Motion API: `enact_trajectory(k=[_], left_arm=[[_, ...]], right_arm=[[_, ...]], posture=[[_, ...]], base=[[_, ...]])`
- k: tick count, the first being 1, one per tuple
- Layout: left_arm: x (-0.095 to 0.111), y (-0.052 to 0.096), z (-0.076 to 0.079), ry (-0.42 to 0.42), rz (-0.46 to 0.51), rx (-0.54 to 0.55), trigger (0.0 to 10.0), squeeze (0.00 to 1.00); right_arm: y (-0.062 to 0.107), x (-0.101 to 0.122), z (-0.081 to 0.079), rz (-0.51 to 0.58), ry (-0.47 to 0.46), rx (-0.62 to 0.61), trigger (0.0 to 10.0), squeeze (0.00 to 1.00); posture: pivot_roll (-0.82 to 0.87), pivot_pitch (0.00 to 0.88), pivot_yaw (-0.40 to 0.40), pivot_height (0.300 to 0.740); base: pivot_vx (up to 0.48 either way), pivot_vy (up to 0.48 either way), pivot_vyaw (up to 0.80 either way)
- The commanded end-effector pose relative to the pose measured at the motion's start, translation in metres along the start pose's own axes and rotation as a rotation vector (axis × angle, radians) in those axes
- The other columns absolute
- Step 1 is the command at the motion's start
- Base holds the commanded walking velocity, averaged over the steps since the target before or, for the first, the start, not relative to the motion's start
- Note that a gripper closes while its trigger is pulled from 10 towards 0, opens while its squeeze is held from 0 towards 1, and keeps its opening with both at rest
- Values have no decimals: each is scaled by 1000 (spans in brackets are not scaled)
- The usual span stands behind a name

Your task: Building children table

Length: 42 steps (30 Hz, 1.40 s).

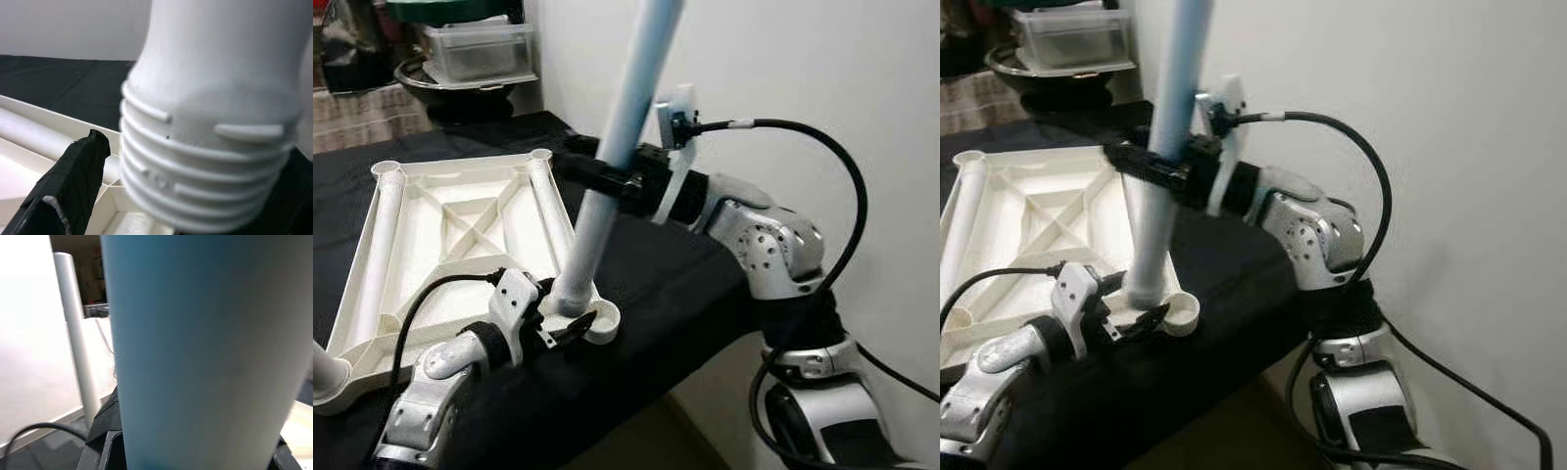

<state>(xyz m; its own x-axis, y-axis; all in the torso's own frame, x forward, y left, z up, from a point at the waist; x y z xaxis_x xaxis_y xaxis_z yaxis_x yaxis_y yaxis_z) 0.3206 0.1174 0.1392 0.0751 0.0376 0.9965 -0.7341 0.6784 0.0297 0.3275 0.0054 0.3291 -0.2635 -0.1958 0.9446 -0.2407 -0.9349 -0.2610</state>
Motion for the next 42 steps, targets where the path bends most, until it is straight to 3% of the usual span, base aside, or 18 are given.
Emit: enact_trajectory(k=[1,9,14,15,16,27,28,29,31,32,36,39,41,42], left_arm=[[-1,-2,0,-14,-12,-13,10000,0],[7,-15,13,-13,14,-83,10000,0],[9,-17,17,-8,30,-108,10000,0],[10,-17,18,-6,37,-109,4275,0],[9,-15,20,0,42,-122,0,0],[-1,-10,28,15,12,-164,0,0],[-3,-12,25,4,-5,-148,9176,0],[-3,-13,23,-5,-10,-137,10000,0],[-2,-13,22,-11,-12,-131,10000,0],[-2,-13,22,-12,-13,-131,10000,0],[0,-11,22,-18,-15,-142,10000,0],[3,-7,30,-36,-26,-194,10000,0],[3,-7,30,-36,-26,-194,10000,0],[3,-6,34,-39,-31,-215,10000,0]], right_arm=[[-2,3,-8,14,-10,22,10000,0],[-10,-2,-26,17,-55,75,10000,0],[-10,-7,-28,4,-68,74,10000,0],[-10,-7,-29,4,-72,72,10000,0],[-11,-6,-29,5,-76,68,10000,0],[-12,-2,-17,17,-84,-6,10000,0],[-12,1,-17,40,-104,-7,10000,0],[-11,3,-16,55,-120,-12,10000,286],[-10,4,-15,65,-132,-16,10000,286],[-10,4,-15,72,-144,-8,10000,1000],[-6,3,-18,64,-133,20,10000,1000],[10,7,-29,112,-199,152,10000,1000],[10,7,-29,112,-199,152,10000,1000],[16,10,-34,137,-221,202,10000,0]], posture=[[-36,0,-90,740],[-40,0,-92,740],[-37,0,-95,740],[-36,0,-96,740],[-36,0,-96,740],[-33,0,-96,740],[-31,0,-97,740],[-30,0,-96,740],[-30,0,-96,740],[-28,0,-96,740],[-25,0,-95,740],[-19,0,-98,740],[-19,0,-98,740],[-15,0,-100,740]], base=[[0,0,0],[0,0,0],[0,0,0],[0,0,0],[0,0,0],[0,0,0],[0,0,0],[0,0,0],[0,0,0],[0,0,0],[0,0,0],[0,0,0],[0,0,0],[0,0,0]])
Point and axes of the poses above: a point about 5 cm out from each wrist's last joint towards the gripper, its own y axis pointing back from the gripper into the wrist, its own x axis along the axis of the wrist's last joint, z = x × y, the point moved 6 cm from there along -y, pointing out of the wrist towards the gripper, and after that the axes turned 13 degrees about y, right-handed, at the moved point
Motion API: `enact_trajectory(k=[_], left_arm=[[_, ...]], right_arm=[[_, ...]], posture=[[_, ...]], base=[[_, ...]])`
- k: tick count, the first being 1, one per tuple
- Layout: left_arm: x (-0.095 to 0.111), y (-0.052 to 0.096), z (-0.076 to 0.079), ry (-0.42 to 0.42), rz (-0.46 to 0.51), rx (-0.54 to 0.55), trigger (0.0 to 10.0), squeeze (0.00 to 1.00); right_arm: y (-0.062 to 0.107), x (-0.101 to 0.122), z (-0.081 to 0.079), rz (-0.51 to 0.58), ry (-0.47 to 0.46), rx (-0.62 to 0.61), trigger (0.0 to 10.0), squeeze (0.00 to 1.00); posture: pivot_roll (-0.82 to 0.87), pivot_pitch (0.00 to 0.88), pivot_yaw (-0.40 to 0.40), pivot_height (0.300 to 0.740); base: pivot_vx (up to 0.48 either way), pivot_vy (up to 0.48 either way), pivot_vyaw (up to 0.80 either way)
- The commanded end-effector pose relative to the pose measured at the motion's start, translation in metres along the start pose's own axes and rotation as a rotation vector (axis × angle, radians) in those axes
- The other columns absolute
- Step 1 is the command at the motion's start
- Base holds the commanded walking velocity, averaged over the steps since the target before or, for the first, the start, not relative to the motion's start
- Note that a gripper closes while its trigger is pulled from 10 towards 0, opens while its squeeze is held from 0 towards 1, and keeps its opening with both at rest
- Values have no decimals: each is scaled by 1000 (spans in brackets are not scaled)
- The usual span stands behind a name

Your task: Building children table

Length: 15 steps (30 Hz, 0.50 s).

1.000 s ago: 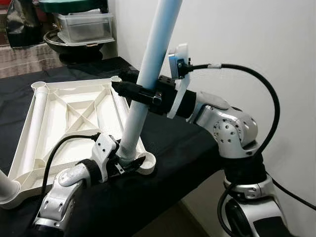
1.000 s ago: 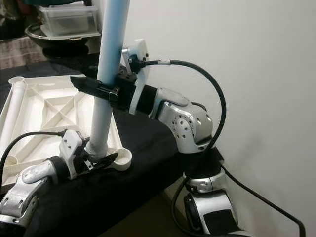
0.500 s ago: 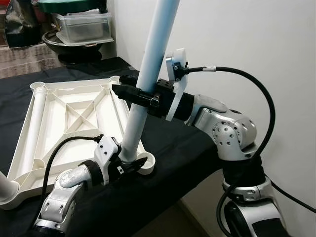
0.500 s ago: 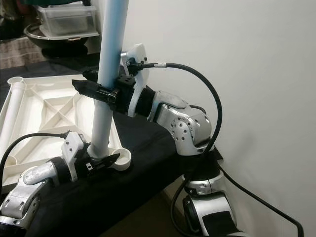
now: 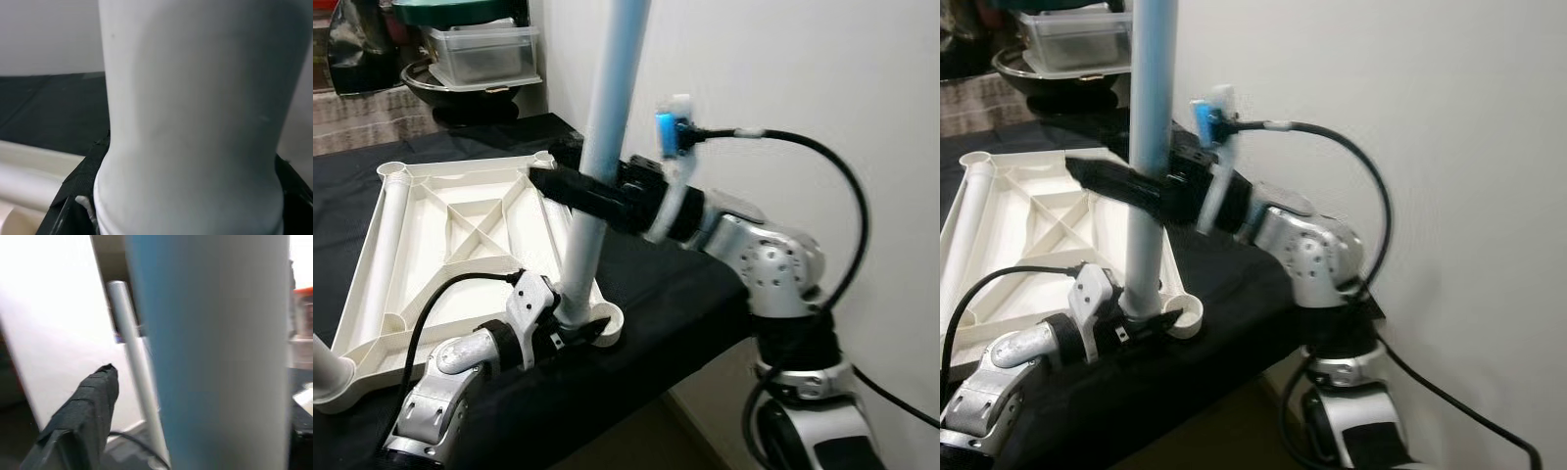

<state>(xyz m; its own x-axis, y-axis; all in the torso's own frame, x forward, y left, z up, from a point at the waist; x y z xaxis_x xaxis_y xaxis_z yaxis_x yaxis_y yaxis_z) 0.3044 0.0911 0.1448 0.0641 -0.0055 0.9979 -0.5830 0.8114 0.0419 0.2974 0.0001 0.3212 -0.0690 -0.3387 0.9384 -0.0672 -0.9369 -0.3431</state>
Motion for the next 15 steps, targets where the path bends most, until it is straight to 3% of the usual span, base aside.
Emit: enact_trajectory(k=[1,2,3,5,8,15], left_arm=[[-9,2,39,-18,-79,-180,10000,0],[-9,2,39,-18,-79,-180,10000,0],[-14,6,54,-26,-113,-247,10000,0],[-18,13,68,-31,-148,-315,10000,0],[-16,19,76,-31,-165,-358,10000,0],[-17,19,72,-22,-169,-342,10000,0]], right_arm=[[15,-8,-34,-4,-46,224,10000,0],[15,-8,-34,-4,-46,224,10000,0],[21,-20,-40,-42,-66,266,10000,0],[27,-36,-42,-93,-94,284,10000,0],[33,-44,-44,-112,-113,305,10000,0],[28,-46,-44,-95,-85,304,10000,0]], posture=[[-12,0,-99,740],[-12,0,-99,740],[-4,0,-100,740],[4,0,-101,740],[8,0,-103,740],[6,0,-103,740]], base=[[0,0,0],[0,0,0],[0,0,0],[0,0,0],[0,0,0],[0,0,0]])
Point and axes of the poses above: a point about 5 cm out from each wrist's last joint towards the gripper, its own y axis pointing back from the gripper into the wrist, its own x axis along the axis of the wrist's last joint, z = x × y, the point moved 6 cm from there along -y, pointing out of the wrist towards the gripper, and after that the axes turned 13 degrees about y, right-handed, at the moved point
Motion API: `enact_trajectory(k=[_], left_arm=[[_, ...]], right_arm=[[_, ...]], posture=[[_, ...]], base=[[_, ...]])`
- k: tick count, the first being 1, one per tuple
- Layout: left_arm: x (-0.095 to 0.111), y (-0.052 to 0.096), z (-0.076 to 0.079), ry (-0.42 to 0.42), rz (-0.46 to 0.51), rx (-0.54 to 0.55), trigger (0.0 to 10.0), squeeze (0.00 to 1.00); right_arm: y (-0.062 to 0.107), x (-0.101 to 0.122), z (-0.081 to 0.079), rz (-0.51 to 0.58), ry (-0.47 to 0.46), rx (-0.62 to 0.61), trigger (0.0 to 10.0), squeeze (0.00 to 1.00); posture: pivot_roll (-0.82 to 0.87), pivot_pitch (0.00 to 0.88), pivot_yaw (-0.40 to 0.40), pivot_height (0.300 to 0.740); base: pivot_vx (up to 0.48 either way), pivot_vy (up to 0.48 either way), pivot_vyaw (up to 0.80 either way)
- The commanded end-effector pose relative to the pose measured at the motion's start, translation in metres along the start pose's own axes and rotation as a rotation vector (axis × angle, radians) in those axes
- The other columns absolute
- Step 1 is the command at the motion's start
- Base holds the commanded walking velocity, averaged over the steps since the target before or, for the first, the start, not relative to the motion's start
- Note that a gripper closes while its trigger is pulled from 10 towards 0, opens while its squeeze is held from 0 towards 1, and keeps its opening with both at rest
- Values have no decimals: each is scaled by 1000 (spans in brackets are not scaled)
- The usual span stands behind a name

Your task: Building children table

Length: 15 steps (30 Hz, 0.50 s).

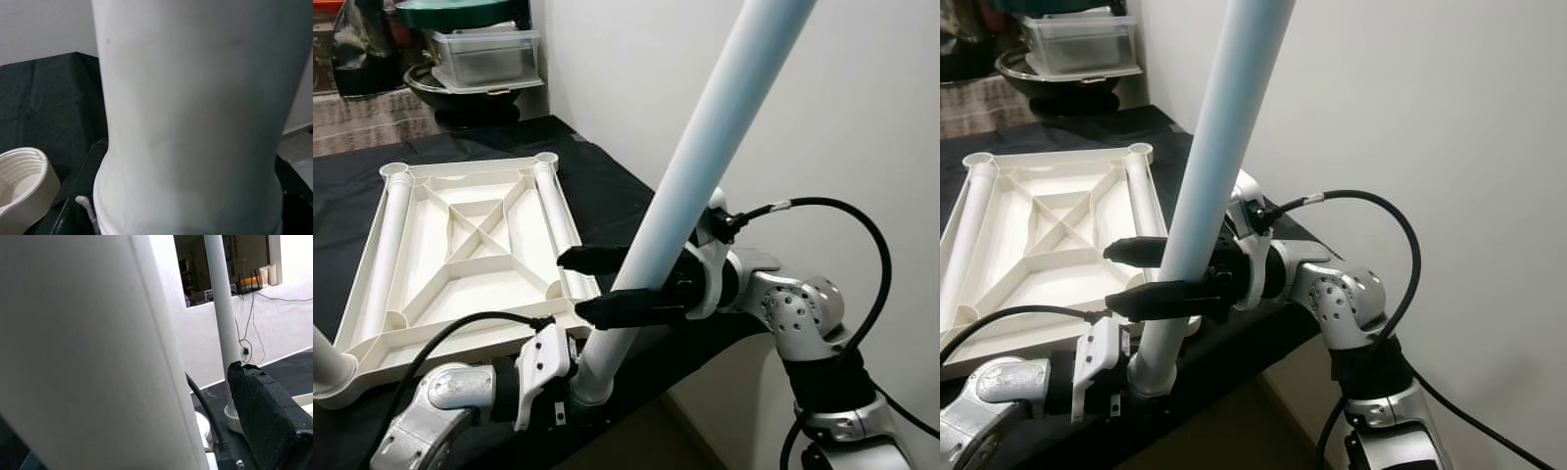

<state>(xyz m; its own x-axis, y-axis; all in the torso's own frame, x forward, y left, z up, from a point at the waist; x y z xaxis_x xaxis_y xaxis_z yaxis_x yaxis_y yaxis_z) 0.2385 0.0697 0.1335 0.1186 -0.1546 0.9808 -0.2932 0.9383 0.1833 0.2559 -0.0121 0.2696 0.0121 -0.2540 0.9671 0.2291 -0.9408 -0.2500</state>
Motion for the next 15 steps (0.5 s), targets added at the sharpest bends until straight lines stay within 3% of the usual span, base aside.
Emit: enact_trajectory(k=[1,3,4,5,15], left_arm=[[-1,-4,6,-3,-8,-30,10000,0],[-1,-4,6,-3,-8,-30,10000,0],[-1,-5,7,0,-8,-30,10000,0],[-2,-5,7,3,-10,-30,10000,0],[2,-10,5,-2,2,-22,10000,0]], right_arm=[[-5,-3,1,-6,6,0,10000,0],[-5,-3,1,-6,6,0,10000,0],[-4,-2,2,1,9,-4,6745,0],[-3,0,3,10,14,-10,0,0],[-9,-2,8,78,-12,-65,0,0]], posture=[[6,0,-103,740],[6,0,-103,740],[5,0,-104,740],[1,0,-103,740],[-4,0,-100,740]], base=[[0,0,0],[0,0,0],[0,0,0],[0,0,0],[0,0,0]])
Point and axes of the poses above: a point about 5 cm out from each wrist's last joint towards the gripper, its own y axis pointing back from the gripper into the wrist, its own x axis along the axis of the wrist's last joint, z = x × y, the point moved 6 cm from there along -y, pointing out of the wrist towards the gripper, and after that the axes turned 13 degrees about y, right-handed, at the moved point
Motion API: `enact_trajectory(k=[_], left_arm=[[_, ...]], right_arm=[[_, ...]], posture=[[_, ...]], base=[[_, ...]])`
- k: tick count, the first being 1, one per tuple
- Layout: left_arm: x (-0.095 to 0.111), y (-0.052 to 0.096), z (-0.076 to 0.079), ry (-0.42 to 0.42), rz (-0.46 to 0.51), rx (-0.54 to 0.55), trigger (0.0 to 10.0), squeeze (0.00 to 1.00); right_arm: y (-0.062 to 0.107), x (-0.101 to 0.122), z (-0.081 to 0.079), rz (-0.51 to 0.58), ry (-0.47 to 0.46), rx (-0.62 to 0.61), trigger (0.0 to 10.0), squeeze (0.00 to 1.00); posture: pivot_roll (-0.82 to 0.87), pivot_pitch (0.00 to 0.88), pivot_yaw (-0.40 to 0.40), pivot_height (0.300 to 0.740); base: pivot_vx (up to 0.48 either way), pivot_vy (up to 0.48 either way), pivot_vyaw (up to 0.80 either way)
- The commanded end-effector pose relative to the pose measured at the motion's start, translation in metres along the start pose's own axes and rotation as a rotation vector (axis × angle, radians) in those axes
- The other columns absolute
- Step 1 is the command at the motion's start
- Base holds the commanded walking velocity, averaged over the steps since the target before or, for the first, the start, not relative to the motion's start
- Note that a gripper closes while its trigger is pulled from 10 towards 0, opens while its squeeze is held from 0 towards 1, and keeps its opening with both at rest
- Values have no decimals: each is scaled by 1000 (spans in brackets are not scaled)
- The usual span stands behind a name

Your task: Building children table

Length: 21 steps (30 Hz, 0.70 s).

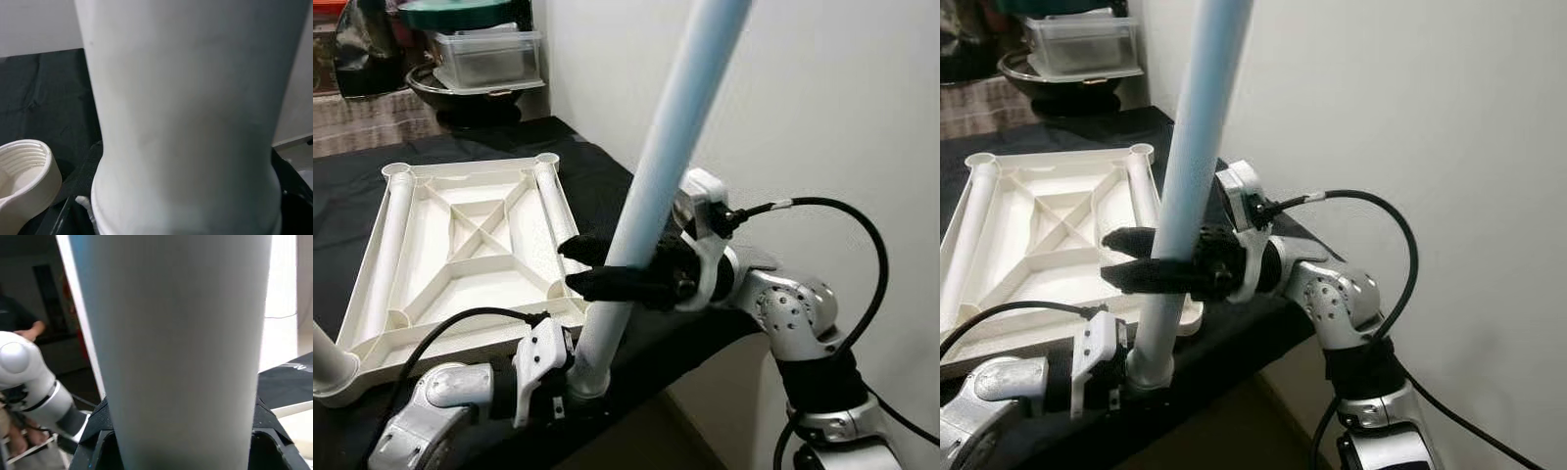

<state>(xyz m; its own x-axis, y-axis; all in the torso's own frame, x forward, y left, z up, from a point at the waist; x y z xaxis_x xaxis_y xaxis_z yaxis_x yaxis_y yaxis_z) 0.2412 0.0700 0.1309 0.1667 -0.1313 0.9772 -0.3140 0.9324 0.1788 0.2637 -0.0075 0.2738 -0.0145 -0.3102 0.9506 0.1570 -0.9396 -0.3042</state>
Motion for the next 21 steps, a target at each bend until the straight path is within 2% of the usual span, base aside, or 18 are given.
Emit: enact_trajectory(k=[1,5,6,7,8,9,11,13,16,18,20,21], left_arm=[[4,-9,8,-57,-4,-40,10000,0],[6,-9,5,-67,2,-33,10000,0],[6,-10,4,-67,8,-29,10000,59],[9,-10,1,-69,25,-17,10000,878],[9,-10,1,-69,25,-17,10000,878],[9,-10,-2,-63,34,2,10000,1000],[10,-9,-5,-63,41,12,10000,1000],[13,-3,-14,-66,55,64,10000,1000],[23,7,-22,-71,96,127,10000,1000],[28,10,-25,-73,115,151,10000,1000],[29,11,-26,-74,119,155,10000,1000],[37,16,-33,-85,158,216,10000,1000]], right_arm=[[-7,-5,-1,32,-57,1,0,0],[-9,-5,0,53,-71,-17,0,0],[-10,-5,0,61,-77,-25,0,0],[-11,-5,2,66,-82,-38,0,0],[-11,-5,2,66,-82,-38,0,0],[-12,-6,3,68,-84,-50,0,0],[-12,-7,5,69,-83,-60,0,0],[-7,-6,17,47,-43,-117,0,0],[13,6,38,-4,61,-191,0,0],[22,17,46,6,81,-223,0,0],[24,19,47,10,83,-229,0,0],[33,23,56,-18,123,-275,0,0]], posture=[[-11,0,-98,740],[-11,0,-98,740],[-11,0,-98,740],[-14,0,-99,740],[-14,0,-99,740],[-13,0,-99,740],[-13,0,-99,740],[-13,0,-99,740],[-2,0,-110,740],[-2,0,-110,740],[-2,0,-110,740],[-5,0,-110,740]], base=[[0,0,0],[0,0,0],[0,0,0],[0,0,0],[0,0,0],[0,0,0],[0,0,0],[0,0,0],[0,0,0],[0,0,0],[0,0,0],[0,0,0]])
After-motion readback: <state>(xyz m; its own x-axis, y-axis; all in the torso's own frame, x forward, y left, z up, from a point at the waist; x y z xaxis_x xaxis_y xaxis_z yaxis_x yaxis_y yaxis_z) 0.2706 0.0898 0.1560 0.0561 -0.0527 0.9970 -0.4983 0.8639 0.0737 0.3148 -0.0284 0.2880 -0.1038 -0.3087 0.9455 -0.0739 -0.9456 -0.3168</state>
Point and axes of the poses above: a point about 5 cm out from each wrist's last joint towards the gripper, its own y axis pointing back from the gripper into the wrist, its own x axis along the axis of the wrist's last joint, z = x × y, the point moved 6 cm from there along -y, pointing out of the wrist towards the gripper, and after that the axes turned 13 degrees about y, right-handed, at the moved point
